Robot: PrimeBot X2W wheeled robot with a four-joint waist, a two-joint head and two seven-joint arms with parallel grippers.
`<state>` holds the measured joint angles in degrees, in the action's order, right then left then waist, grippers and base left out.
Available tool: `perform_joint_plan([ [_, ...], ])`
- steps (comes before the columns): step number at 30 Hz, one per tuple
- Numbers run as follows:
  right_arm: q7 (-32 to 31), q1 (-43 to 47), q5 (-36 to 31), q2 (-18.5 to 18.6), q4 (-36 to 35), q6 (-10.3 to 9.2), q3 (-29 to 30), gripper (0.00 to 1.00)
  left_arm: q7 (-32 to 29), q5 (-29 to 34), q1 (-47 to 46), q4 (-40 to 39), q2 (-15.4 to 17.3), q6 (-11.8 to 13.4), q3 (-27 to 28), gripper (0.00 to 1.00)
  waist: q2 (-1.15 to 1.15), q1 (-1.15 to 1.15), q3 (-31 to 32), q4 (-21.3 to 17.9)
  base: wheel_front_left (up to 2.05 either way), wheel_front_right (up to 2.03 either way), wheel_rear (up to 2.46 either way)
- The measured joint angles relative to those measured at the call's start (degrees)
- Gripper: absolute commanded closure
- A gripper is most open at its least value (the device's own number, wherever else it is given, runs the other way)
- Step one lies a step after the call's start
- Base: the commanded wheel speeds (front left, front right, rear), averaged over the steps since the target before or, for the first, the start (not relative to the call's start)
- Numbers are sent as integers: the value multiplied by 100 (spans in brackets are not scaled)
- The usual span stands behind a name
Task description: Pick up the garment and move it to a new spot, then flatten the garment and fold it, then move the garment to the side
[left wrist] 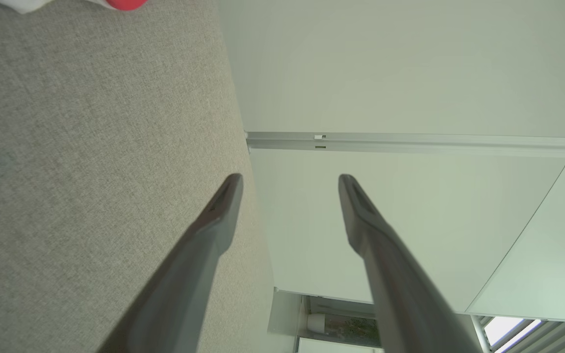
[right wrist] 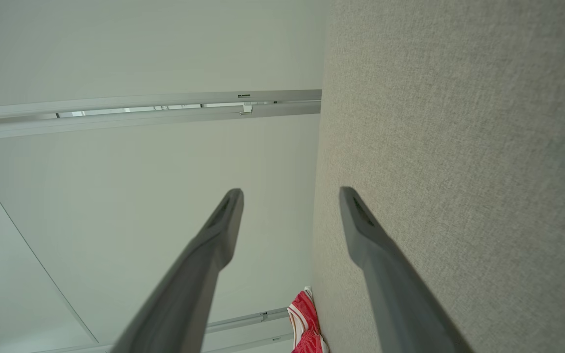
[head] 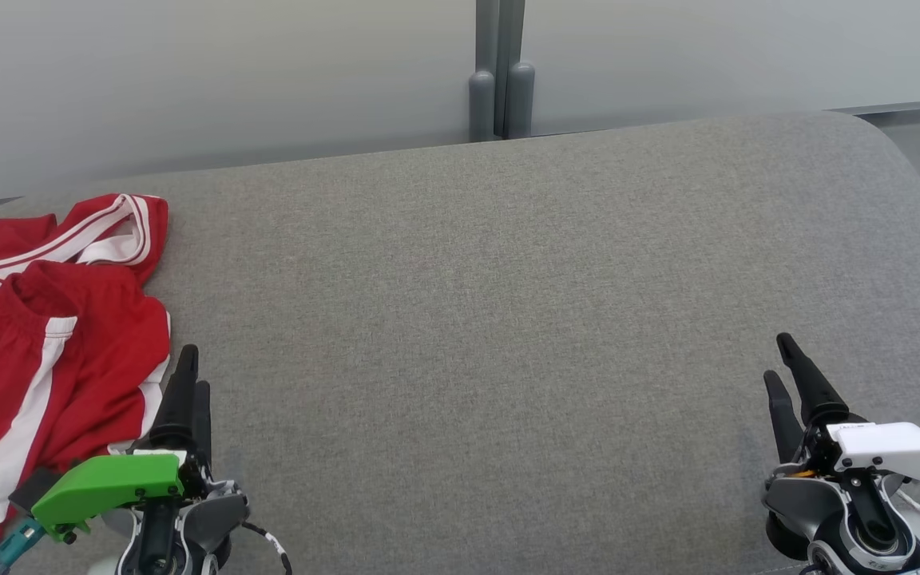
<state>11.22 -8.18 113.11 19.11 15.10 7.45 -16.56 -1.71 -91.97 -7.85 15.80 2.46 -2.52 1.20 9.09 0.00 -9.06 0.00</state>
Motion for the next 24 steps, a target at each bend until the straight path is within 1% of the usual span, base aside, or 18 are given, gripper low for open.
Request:
perform_joint_plan([
  [5,33,87,-348,-99,-70,0,109,0,123,310,51,-148,0,-1,-30,0,6,0,-11,0,0,0,0],
  [11,51,96,-1060,-236,-236,0,270,0,240,824,95,-368,1,29,-70,0,7,0,-13,0,0,0,0],
  [18,96,182,-2241,-385,-527,0,390,0,390,1529,149,-626,1,160,-147,0,7,0,-8,2,0,0,0],
  [19,98,209,-2563,-414,-598,0,413,0,430,1788,174,-676,2,182,-176,0,7,0,-7,3,0,0,0],
  [24,107,244,-3337,-504,-759,0,465,0,523,2457,254,-802,2,252,-264,0,7,0,-1,11,0,0,0],
])
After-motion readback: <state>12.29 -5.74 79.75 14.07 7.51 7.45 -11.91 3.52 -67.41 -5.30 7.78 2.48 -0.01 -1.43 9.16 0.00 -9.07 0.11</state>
